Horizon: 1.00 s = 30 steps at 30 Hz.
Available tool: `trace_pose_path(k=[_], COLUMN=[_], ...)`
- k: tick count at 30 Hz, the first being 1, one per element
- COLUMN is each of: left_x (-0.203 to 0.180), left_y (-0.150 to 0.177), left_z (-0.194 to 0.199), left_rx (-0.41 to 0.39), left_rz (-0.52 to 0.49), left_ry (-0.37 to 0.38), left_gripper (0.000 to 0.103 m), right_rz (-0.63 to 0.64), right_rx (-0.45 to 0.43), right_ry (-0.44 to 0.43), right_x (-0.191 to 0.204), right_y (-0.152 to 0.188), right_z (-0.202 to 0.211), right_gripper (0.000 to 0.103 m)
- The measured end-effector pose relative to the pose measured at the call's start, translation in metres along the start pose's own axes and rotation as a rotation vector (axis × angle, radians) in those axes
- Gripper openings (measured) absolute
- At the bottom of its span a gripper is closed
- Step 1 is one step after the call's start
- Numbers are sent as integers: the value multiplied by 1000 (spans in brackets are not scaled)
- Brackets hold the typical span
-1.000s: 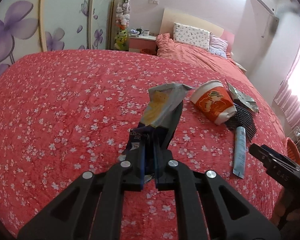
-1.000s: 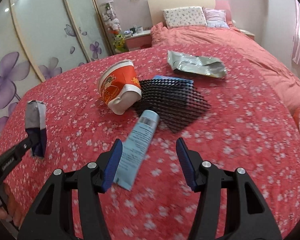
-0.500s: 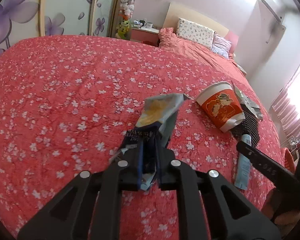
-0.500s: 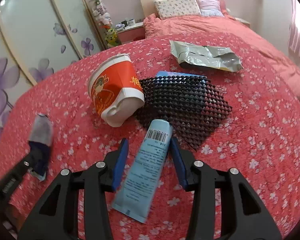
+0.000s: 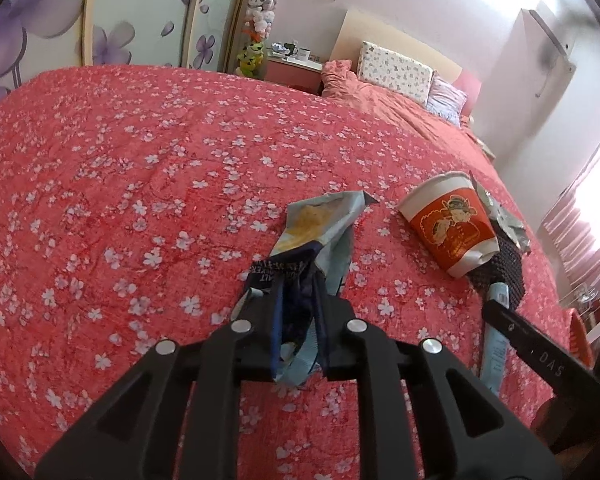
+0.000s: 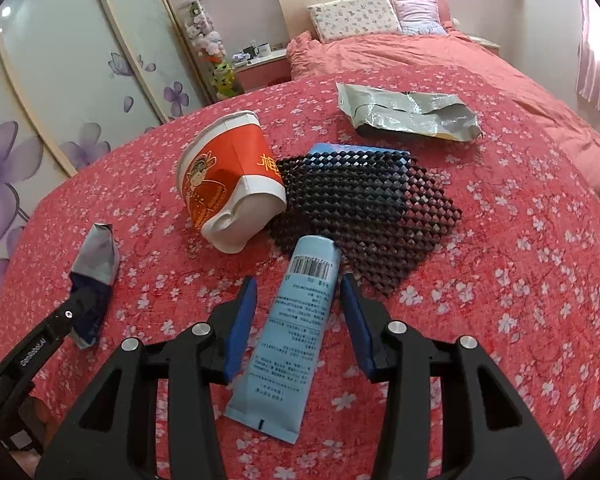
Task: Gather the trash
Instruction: 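Lift the blue wrapper with the left tool while the right tool grasps the light-blue tube, then carry the blue wrapper and light-blue tube over the orange basket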
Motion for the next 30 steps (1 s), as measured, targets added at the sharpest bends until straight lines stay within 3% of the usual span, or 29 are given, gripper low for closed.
trace_pose_path(k=[5,7,23,30], left_x=[7,9,15,5], left_y=[-1,0,2,2], left_z=[0,0,0,0], left_rx=[-2,-3,-5,-3], left_rz=[34,44,82,31], left_ry=[31,42,79,33], left_gripper=[16,16,16,20], right_rz=[-1,8,80,112], right_rx=[-17,-21,-12,7], right_ry=[29,38,26,-10], right_x=[3,5,14,8], right_y=[-2,-3,-13,3], right_z=[-3,-5,-12,2], right_gripper=[43,30,29,28])
Point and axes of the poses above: each gripper's, at about its wrist camera, not at the fingertips, and z roughly against the way its jaws point, x to its left, y to its underside, the point moved 8 cm from there along -z, roughly the way its jaws point, and after that the axes turned 6 degrees about y, right-handed, at the moved point
